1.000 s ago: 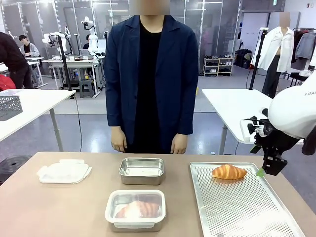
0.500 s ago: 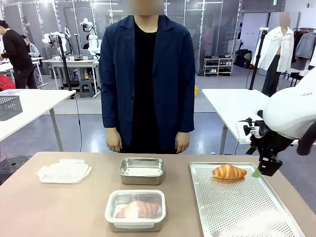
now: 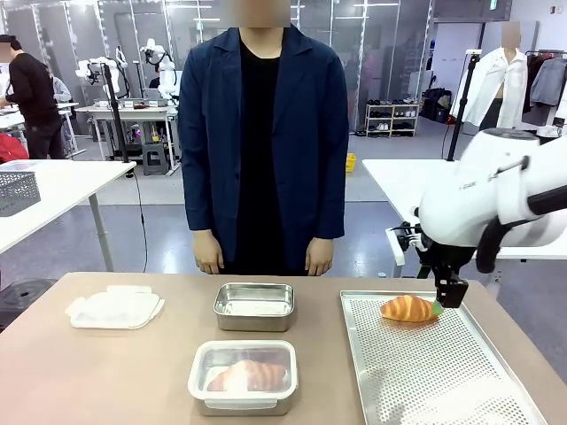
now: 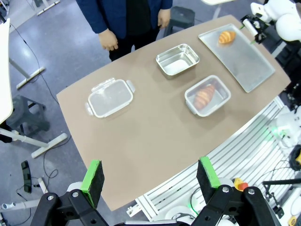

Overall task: Place the bread into the airtight container.
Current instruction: Pick up a Butter Roll and place it into an empty Airtight Container.

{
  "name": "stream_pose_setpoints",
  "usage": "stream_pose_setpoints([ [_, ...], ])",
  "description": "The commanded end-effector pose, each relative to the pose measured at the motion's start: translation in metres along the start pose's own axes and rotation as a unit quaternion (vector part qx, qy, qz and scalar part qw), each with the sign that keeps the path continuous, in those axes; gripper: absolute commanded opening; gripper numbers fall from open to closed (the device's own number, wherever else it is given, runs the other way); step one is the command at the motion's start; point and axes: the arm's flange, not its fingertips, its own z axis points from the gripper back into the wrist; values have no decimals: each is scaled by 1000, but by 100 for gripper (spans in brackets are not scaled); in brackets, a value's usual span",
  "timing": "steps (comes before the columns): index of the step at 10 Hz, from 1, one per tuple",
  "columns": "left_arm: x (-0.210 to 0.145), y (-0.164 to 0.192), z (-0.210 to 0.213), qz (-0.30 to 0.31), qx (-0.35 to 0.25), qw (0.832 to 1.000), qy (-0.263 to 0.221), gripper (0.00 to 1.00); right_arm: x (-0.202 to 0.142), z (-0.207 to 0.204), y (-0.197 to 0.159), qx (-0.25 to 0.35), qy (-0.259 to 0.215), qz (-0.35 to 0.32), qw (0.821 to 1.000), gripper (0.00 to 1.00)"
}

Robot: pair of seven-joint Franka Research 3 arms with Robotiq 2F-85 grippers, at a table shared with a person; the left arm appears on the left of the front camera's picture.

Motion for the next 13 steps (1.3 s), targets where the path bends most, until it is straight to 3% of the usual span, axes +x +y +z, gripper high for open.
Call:
stream_pose_setpoints([
  [1,1,0,1,-9,-6,1000,-2,100,6,-10,-20,-5,52,-34,998,100],
  [4,1,0,1,-9,-6,1000,-2,100,5,-35,-43,42,58,-45,996,100],
  [8,1,0,1,-9,-6,1000,-2,100,3,-72,-67,28,64,-36,997,100],
  [10,1,0,1,-9,-6,1000,-2,100,0,-83,-78,39,34,-65,997,100],
  [13,1,0,1,-9,-6,1000,-2,100,2,-96,-88,48,41,-75,995,100],
])
